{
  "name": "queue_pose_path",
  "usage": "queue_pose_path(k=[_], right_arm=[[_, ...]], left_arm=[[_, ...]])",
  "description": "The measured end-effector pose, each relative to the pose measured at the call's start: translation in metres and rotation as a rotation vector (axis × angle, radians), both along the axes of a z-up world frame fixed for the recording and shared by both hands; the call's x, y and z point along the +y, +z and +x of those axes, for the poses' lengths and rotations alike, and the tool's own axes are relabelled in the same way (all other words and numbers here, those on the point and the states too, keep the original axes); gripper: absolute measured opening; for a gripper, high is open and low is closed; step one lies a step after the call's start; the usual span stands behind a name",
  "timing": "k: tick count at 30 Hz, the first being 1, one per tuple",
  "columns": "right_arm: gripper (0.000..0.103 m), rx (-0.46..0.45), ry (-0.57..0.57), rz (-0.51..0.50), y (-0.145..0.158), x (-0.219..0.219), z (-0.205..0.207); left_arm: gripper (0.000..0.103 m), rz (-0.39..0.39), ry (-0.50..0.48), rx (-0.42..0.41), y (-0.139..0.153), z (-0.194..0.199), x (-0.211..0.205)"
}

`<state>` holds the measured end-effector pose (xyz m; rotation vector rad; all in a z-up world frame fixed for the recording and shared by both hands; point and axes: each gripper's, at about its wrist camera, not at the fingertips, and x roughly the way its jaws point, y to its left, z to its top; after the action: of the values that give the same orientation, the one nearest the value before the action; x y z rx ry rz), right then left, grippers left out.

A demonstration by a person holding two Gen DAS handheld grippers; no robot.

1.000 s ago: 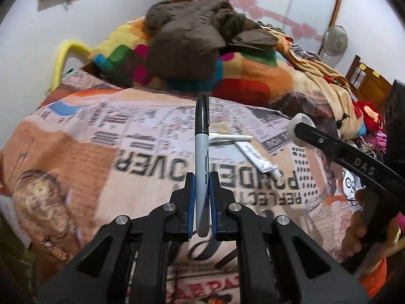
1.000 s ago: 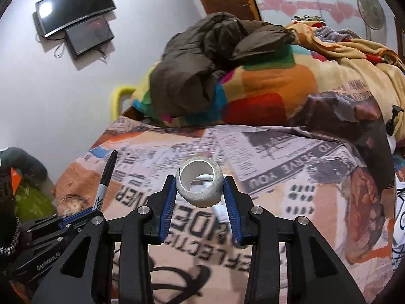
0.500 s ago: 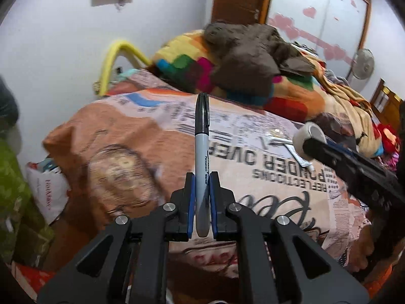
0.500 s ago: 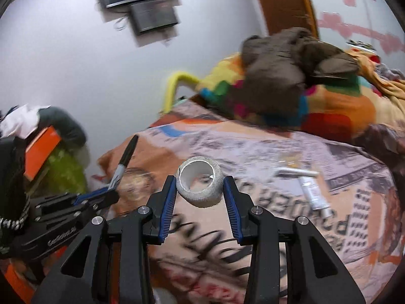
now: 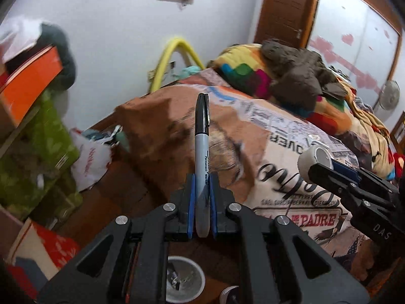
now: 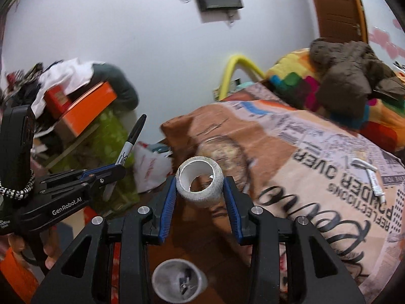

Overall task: Collect trash
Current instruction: 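Carry marker in left gripper and tape roll in right gripper to bin, then open right gripper dropping tape roll into bin while left gripper releases marker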

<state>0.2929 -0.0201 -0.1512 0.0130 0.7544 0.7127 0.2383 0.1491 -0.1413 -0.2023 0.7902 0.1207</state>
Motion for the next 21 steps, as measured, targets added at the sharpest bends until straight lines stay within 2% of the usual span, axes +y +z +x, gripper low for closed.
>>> queue_pose_path(k=[7, 13, 21], right_arm=[[0.035, 0.047, 0.09, -0.046, -0.018, 0.049, -0.029], [0.035, 0.097, 0.17, -0.105, -0.041, 0.09, -0.052], [0.035, 0.208, 0.24, -0.186, -0.089, 0.123, -0.067]], left_arm=[[0.01, -0.049, 0.08, 0.026, -0.019, -0.049, 0.047], [0.01, -0.07, 0.134, 0.063, -0.044, -0.076, 0.075], [0.01, -0.108, 0.201, 0.153, -0.1, -0.104, 0.102]])
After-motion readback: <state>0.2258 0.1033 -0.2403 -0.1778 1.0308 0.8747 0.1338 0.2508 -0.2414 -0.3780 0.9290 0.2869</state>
